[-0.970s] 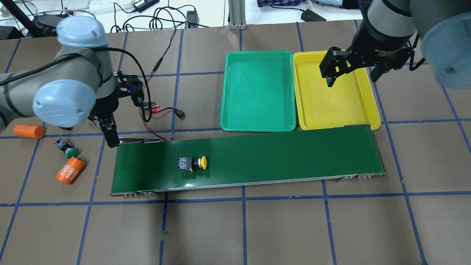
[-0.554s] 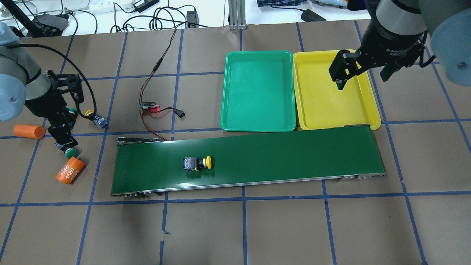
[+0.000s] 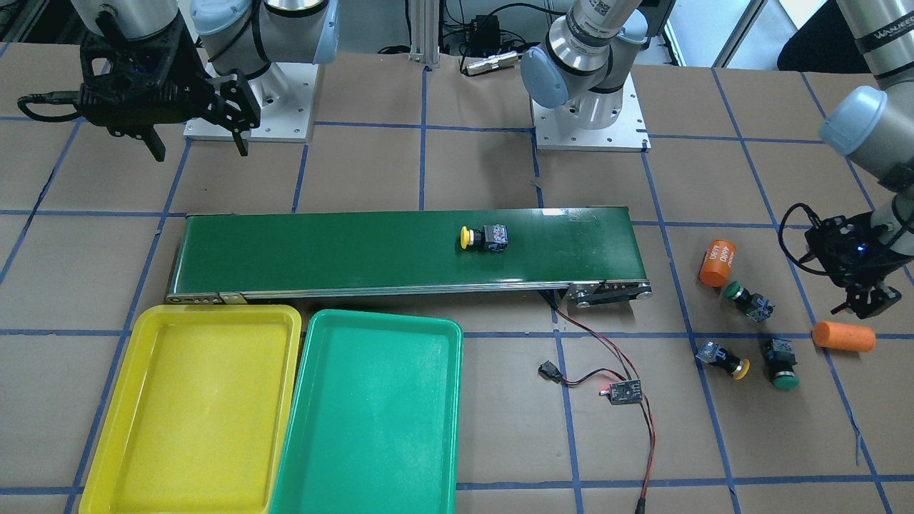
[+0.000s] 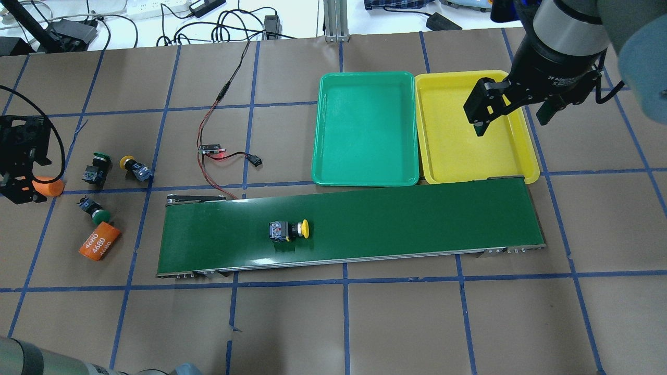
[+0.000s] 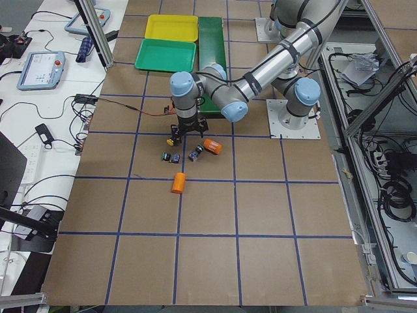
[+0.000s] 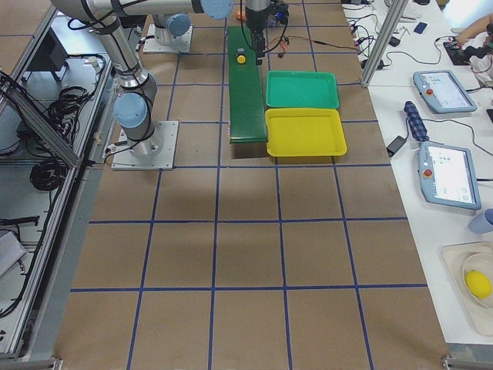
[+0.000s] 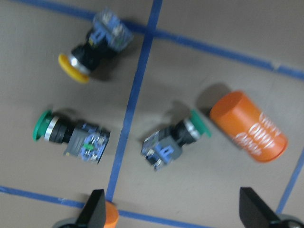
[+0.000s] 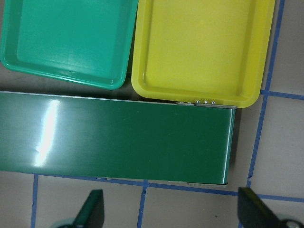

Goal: Sort buttons by color to trays
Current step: 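Reach the left gripper to the orange cylinder and grasp it, then place orange cylinder on belt with left gripper while right lowers to belt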

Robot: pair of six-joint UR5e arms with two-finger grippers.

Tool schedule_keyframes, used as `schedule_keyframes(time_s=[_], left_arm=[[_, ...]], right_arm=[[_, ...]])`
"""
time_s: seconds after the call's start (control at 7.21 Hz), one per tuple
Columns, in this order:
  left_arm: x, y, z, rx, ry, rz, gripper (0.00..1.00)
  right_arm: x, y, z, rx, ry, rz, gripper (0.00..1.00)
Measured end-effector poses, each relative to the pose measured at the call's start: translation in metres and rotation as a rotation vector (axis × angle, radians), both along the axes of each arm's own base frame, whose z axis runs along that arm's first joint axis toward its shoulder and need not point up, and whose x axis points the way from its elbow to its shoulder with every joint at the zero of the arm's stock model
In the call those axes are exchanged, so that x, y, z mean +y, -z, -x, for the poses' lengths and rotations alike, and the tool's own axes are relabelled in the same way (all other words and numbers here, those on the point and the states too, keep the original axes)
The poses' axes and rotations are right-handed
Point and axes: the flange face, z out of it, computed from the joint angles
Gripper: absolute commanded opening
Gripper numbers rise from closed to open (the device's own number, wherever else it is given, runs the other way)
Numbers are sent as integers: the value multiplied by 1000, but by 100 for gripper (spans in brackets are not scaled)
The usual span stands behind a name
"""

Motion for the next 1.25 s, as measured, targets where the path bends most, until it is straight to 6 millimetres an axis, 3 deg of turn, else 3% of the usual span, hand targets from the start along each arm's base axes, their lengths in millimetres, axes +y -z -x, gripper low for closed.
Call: schedule_keyframes(time_s=[0.42,0.83,0.97,1.11,1.25], left_arm=[[-26,32,-55,-18,153,11,100],[-34,85,-81,-3,289,0,100],[-34,97,-86,7,303,2,72],[-35,106,-90,12,320,3,3],[-35,111,-92,12,337,3,0]], right_arm=[[-1,5,-1,-25,3,-10,100],[4,-2,-3,-23,-11,2,100],[4,0,-3,-26,-7,0,100],[5,0,-2,-27,-2,0,100],[5,-5,-1,-24,-2,11,100]])
